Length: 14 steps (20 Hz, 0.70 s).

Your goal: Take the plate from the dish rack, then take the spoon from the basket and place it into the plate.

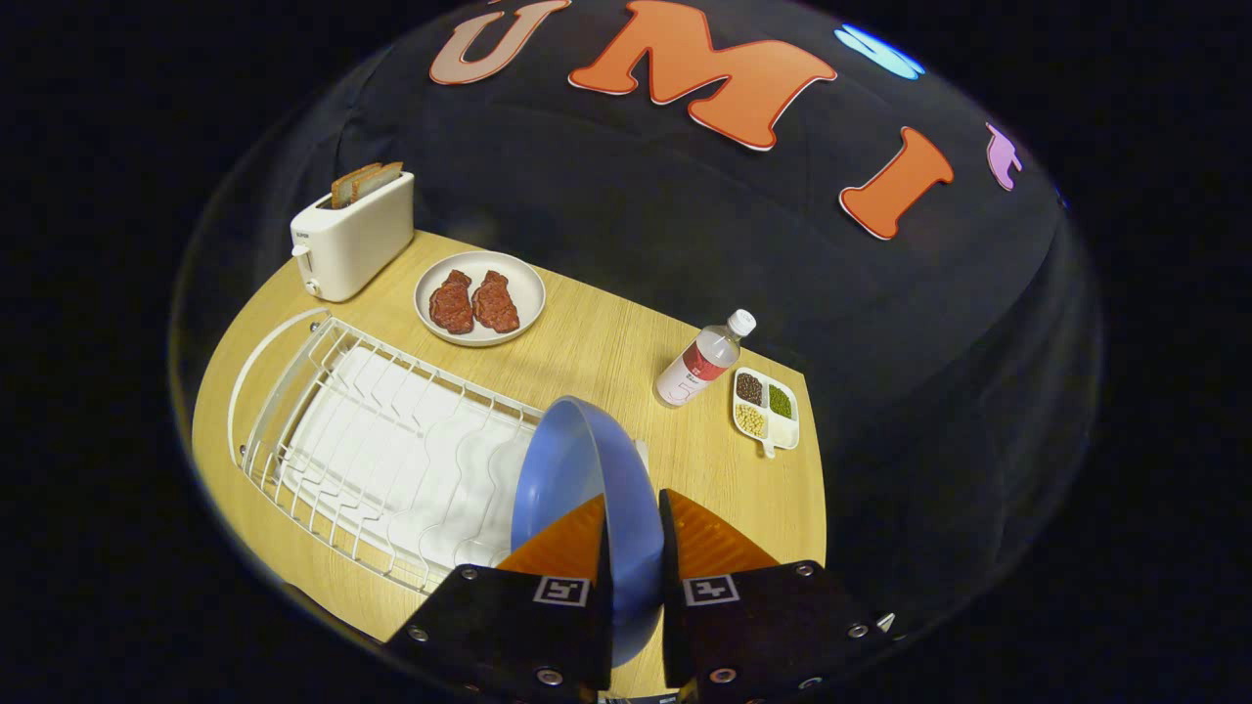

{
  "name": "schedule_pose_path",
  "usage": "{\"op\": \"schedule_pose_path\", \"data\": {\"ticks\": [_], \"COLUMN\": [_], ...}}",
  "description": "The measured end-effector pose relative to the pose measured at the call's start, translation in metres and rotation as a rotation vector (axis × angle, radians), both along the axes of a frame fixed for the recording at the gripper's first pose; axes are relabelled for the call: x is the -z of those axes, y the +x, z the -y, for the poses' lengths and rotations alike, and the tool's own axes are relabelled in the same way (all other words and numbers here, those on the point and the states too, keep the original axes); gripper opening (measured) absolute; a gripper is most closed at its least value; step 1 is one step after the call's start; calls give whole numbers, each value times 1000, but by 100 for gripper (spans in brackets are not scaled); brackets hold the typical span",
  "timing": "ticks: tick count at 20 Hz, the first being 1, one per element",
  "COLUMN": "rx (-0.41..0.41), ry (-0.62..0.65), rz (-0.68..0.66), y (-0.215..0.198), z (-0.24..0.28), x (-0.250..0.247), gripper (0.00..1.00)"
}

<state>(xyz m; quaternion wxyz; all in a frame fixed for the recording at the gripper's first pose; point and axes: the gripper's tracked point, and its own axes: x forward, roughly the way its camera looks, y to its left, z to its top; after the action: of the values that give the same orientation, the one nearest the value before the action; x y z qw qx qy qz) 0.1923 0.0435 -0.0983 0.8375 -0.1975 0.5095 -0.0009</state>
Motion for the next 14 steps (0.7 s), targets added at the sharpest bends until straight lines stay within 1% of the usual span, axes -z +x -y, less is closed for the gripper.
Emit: {"op": "schedule_pose_path", "data": {"ticks": [3, 6, 12, 14], "rx": [-8, -33, -92, -114], "ry": [57, 104, 172, 226], "rz": [38, 57, 39, 24], "y": [-14, -36, -98, -120], "z": [2, 3, 2, -6], "x": [-19, -30, -16, -8], "gripper": [20, 21, 21, 21]}}
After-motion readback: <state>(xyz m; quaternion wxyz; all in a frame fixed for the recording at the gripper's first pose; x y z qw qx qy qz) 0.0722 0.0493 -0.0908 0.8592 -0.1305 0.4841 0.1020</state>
